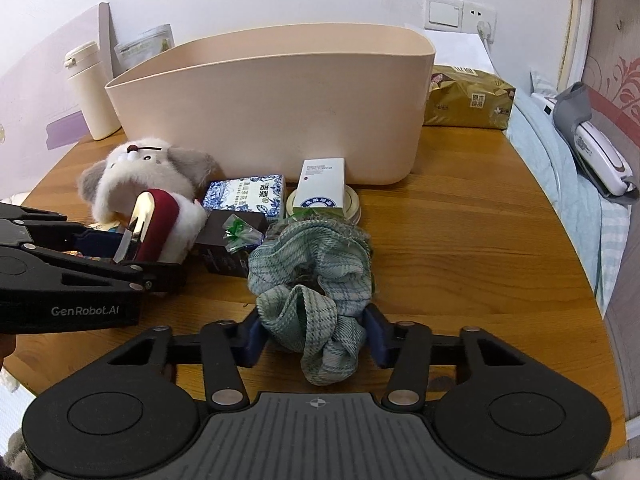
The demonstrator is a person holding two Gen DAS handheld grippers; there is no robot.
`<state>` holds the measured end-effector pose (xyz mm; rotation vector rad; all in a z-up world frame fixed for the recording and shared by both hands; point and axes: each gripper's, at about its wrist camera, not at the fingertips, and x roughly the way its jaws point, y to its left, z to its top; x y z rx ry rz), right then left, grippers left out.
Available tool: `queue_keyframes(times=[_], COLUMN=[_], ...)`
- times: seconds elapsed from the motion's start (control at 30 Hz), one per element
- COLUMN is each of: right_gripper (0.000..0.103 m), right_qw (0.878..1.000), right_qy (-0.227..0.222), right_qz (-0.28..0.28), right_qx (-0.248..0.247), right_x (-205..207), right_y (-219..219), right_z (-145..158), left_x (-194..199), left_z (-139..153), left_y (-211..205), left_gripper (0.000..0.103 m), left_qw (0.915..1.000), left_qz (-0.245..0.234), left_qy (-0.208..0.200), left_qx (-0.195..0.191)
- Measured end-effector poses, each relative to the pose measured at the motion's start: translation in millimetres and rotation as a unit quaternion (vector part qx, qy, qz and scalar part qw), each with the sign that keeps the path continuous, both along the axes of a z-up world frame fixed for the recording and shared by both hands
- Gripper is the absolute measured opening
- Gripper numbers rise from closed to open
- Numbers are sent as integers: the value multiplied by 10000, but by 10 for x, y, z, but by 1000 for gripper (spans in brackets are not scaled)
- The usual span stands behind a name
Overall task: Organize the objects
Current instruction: 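Grasp the red-and-white hair clip with the left tool while the right tool grasps the green plaid scrunchie, then carry the hair clip with the left tool while the right tool carries the scrunchie over the bin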
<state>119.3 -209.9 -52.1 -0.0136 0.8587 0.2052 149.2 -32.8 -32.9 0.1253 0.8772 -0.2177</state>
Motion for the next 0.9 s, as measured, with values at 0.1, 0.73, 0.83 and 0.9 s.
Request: queue_keyframes(times=[0.1,0.73,0.83,0.9], right_gripper=[37,28,28,28], right_qw=[10000,9982,9974,9968], right_qy=[-12,-575,-697,-770], right_qz=[26,-92,-127,-144], right_qx=[-8,121,153,135], right_x=[-11,-158,-138,-110], right_y=[-3,-66,-87,-91], right_z=[7,402,492,543], left_x=[-6,-317,-312,-301], left_z=[4,545,660,743], left_y=[31,244,296,332], left_gripper=[43,41,41,41], left_qw=[10000,9967,9954,9943], left_qz=[15,199,254,283], left_qy=[14,-734,-884,-988], left_qx=[-63,-283,-280,-272])
